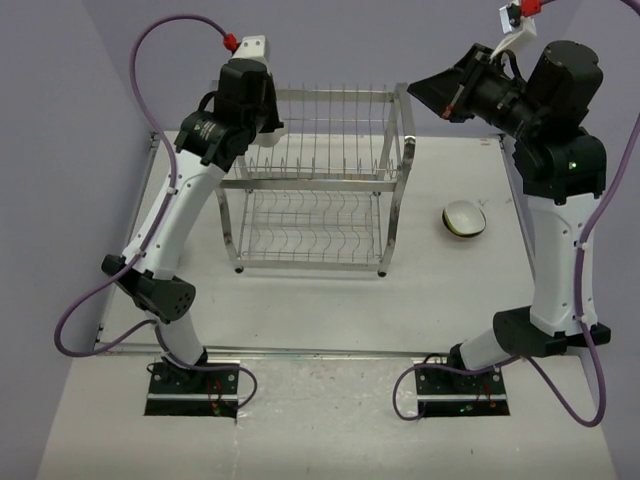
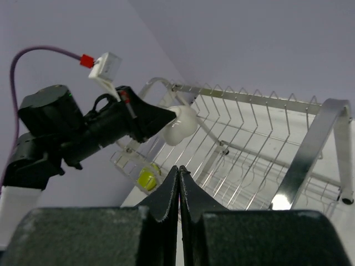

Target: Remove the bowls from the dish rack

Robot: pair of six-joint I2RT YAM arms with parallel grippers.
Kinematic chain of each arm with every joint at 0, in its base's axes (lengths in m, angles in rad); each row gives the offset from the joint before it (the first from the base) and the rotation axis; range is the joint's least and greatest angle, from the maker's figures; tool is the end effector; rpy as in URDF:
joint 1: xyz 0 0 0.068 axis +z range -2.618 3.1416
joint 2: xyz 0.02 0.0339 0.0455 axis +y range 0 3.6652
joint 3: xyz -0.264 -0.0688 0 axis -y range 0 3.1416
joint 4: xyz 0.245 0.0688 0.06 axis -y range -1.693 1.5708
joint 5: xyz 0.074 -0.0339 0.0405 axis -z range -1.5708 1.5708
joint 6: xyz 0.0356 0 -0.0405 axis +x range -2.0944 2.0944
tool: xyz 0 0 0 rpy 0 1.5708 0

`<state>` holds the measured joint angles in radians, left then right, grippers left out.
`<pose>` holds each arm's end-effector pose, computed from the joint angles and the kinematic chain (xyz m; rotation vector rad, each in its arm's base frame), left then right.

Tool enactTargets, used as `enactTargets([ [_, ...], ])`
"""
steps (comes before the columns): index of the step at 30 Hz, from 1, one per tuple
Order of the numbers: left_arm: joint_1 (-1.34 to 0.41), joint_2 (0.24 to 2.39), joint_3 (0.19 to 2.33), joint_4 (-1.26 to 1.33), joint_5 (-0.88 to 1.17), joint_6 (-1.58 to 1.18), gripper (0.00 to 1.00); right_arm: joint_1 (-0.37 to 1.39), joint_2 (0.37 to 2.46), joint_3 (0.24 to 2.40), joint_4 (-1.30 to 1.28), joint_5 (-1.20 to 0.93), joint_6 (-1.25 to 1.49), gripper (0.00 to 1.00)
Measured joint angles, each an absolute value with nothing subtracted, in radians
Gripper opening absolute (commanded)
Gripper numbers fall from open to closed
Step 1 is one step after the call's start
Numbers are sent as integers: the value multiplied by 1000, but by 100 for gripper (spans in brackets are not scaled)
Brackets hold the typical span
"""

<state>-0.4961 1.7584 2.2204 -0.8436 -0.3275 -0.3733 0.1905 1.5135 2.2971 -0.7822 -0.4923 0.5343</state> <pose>0.3236 -0.1621 0.4957 -0.0967 1.9375 -0.2601 0.2339 0.0622 0.5926 -0.1230 1.6468 0.9448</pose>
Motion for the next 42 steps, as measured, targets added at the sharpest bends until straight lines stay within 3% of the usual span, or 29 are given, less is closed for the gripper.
enactTargets([
  [19,-493,1764,2202,-881,-483,-384,0,192,1489,2160,-755,-588,571,0],
  [31,-493,1695,2091,-813,-439,-426,0,245,1537,2194,-751,-593,592,0],
  [42,-513,1675,2051,-781,-407,-443,0,405,1728,2342,-809,-569,583,0],
])
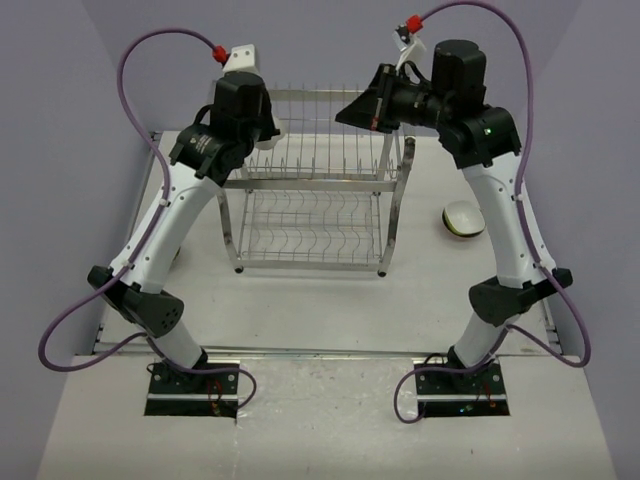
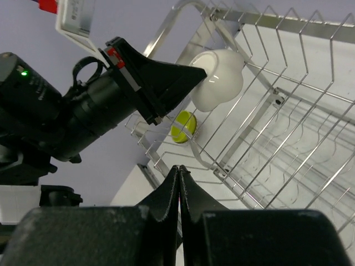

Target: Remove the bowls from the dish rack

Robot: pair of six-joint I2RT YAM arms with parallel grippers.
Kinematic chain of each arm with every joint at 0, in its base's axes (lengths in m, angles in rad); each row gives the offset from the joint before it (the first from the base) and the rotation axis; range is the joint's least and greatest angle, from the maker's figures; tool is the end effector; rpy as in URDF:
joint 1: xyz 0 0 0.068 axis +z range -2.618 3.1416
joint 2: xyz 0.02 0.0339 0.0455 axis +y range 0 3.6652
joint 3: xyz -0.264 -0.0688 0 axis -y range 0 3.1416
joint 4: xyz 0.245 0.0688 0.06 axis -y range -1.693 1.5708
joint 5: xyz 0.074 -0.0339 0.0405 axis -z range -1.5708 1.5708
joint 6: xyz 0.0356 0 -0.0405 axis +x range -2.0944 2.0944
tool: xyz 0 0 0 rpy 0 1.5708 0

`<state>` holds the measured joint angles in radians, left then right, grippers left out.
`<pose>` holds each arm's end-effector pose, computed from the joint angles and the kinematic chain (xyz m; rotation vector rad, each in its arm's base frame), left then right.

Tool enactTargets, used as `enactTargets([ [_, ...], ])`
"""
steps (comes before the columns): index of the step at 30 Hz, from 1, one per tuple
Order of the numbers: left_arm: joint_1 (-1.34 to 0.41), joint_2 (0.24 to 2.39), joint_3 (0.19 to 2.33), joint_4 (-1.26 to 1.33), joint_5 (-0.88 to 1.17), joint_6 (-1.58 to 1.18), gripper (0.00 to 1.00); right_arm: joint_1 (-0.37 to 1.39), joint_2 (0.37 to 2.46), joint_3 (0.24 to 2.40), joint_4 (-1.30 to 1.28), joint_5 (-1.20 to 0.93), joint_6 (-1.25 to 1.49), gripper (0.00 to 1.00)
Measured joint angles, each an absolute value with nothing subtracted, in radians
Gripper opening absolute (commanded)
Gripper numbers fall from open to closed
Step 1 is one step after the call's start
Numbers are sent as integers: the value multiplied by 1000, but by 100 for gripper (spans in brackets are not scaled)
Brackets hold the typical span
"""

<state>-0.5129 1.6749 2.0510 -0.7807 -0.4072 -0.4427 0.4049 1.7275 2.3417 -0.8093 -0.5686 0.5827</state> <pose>0.3131 -0.1601 0.4799 -0.1949 1.9379 -0.2315 0.2947 0.1472 0.5443 -0.2778 1.8792 1.1947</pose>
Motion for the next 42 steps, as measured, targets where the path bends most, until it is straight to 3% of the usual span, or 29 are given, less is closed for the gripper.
enactTargets([
  [11,-541,1667,2041,-775,-395,-453,0,490,1863,2348,-868,-567,556,4],
  [13,-545,1665,2040,-776,-388,-453,0,498,1871,2346,-868,-568,550,7],
  [17,-546,1665,2040,-777,-365,-455,0,503,1874,2346,-859,-575,547,25],
  [24,-550,1666,2043,-786,-349,-461,0,503,1922,2360,-828,-621,551,36],
  [42,-552,1669,2102,-870,-423,-452,0,509,1966,2356,-814,-654,545,42],
])
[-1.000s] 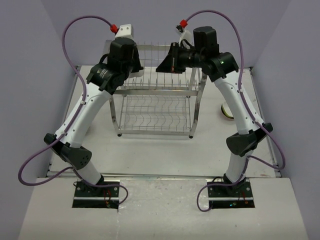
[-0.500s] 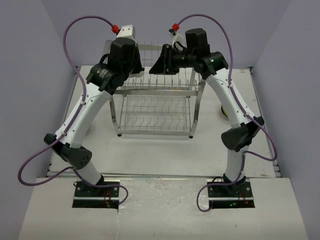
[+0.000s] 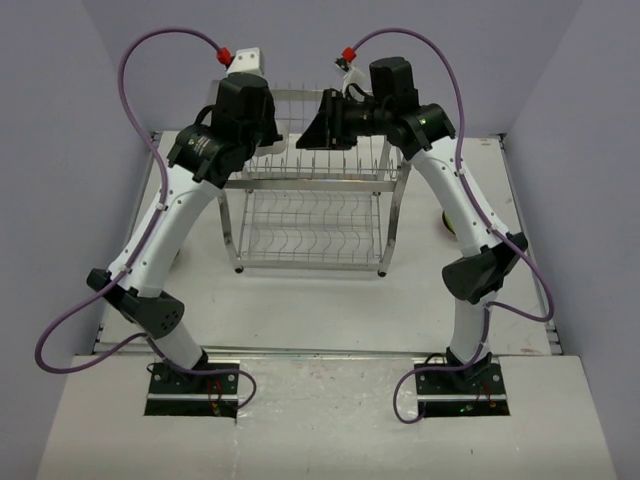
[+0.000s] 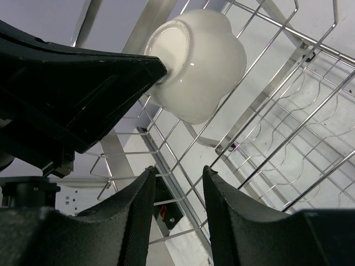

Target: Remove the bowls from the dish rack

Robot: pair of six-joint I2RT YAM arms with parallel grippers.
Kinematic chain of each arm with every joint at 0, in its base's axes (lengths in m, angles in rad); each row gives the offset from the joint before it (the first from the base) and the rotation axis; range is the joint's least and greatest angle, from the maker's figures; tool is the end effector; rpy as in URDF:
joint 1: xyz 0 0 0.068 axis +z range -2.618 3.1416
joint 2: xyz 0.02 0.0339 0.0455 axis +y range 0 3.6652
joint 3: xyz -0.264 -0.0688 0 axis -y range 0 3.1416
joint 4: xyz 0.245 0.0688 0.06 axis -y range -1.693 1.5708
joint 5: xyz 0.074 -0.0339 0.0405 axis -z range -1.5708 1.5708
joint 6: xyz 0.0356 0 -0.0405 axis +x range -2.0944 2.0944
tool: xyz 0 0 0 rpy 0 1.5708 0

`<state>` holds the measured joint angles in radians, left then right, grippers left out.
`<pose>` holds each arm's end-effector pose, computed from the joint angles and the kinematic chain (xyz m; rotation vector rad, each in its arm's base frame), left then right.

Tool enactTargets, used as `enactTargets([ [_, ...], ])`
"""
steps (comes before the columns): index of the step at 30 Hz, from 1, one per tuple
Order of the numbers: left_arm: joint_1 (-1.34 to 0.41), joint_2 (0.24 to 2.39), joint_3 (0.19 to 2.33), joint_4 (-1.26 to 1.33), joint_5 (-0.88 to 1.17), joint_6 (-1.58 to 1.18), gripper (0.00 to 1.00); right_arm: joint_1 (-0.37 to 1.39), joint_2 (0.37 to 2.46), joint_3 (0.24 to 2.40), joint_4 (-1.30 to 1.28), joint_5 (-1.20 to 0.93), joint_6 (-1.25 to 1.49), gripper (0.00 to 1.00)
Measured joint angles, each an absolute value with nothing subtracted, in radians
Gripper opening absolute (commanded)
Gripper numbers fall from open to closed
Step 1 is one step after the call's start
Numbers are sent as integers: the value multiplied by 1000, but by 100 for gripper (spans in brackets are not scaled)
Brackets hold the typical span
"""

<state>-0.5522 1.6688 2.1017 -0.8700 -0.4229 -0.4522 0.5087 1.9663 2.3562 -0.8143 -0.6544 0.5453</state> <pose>0.2967 -0.1657 0.4884 -0.1692 1.9671 -0.2313 0.3551 0.2228 0.4636 -0.4223 2.1115 1.2999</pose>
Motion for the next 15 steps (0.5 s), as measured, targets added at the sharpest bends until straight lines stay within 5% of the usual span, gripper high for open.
enactTargets([
  [11,-552,1670,2169,-908,-489,-449,0,510,1966,2356,-814,-673,532,56],
  [15,-552,1670,2180,-921,-529,-448,12,510,1966,2356,-814,-673,532,67],
])
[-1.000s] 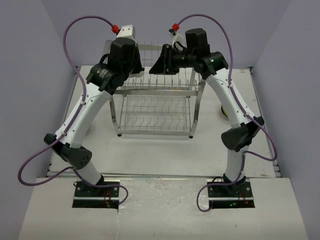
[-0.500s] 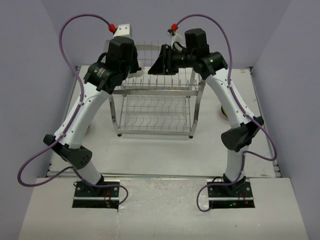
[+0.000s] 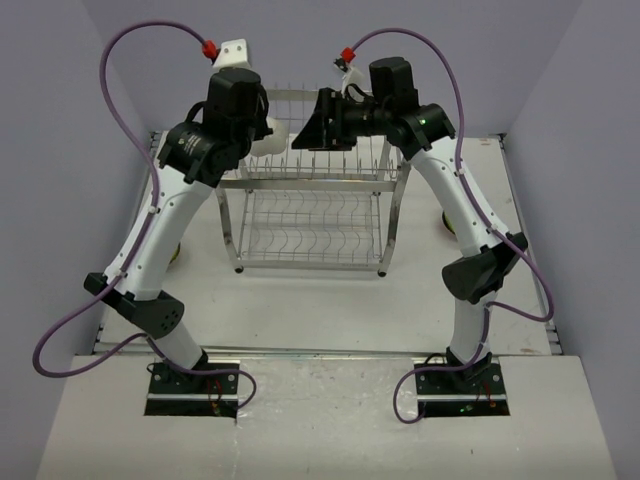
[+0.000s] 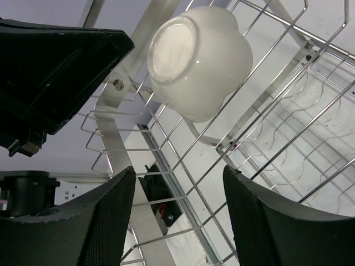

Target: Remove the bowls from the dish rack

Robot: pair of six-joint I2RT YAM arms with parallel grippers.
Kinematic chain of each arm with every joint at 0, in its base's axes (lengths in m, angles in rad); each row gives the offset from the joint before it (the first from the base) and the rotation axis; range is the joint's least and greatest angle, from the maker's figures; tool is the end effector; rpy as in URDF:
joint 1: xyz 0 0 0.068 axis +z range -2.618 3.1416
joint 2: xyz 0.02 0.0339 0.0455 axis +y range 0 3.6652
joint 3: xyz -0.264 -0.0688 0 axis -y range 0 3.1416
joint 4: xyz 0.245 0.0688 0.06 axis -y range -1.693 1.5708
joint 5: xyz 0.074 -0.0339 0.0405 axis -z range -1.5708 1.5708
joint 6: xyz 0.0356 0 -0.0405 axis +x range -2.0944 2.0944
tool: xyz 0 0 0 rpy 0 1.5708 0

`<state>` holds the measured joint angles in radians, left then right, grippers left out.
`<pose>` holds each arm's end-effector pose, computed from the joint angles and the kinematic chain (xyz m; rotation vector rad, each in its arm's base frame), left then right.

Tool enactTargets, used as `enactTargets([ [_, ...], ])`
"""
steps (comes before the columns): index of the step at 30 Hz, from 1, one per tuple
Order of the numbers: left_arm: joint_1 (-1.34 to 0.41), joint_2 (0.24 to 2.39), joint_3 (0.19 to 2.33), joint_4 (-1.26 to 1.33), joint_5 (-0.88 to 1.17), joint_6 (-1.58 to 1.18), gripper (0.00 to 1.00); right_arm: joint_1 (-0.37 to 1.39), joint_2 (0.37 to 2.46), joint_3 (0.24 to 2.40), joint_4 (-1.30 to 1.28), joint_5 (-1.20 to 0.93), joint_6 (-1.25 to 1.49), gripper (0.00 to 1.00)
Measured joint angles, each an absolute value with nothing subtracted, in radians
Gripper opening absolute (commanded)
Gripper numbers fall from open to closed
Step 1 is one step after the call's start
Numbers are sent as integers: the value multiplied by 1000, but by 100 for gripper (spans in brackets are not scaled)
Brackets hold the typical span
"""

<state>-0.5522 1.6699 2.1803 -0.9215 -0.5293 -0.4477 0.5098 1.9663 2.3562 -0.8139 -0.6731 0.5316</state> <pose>0.2875 -0.1560 0.5064 -0.2371 1.9110 -0.1444 0.3543 0.2235 0.4638 -0.4512 2.1034 1.3110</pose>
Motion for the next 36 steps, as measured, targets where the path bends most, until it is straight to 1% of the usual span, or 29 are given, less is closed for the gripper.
enactTargets([
  [3,-552,1671,2182,-937,-555,-444,16,510,1966,2356,-814,-673,530,68],
  [4,-552,1673,2183,-942,-563,-444,23,510,1966,2356,-814,-673,530,69],
  [6,-552,1677,2184,-952,-581,-441,29,510,1966,2356,-814,-673,530,70],
  [12,-552,1699,2186,-976,-623,-442,36,509,1966,2356,-814,-673,530,70],
  [16,-550,1711,2186,-979,-638,-442,38,510,1966,2356,-814,-673,530,70],
  [22,-537,1719,2186,-985,-657,-442,39,510,1966,2356,-814,-673,530,71],
  [31,-504,1648,2066,-917,-662,-469,35,510,1969,2369,-805,-678,535,71],
  [36,-496,1634,2048,-905,-655,-472,33,510,1972,2373,-768,-721,542,71],
])
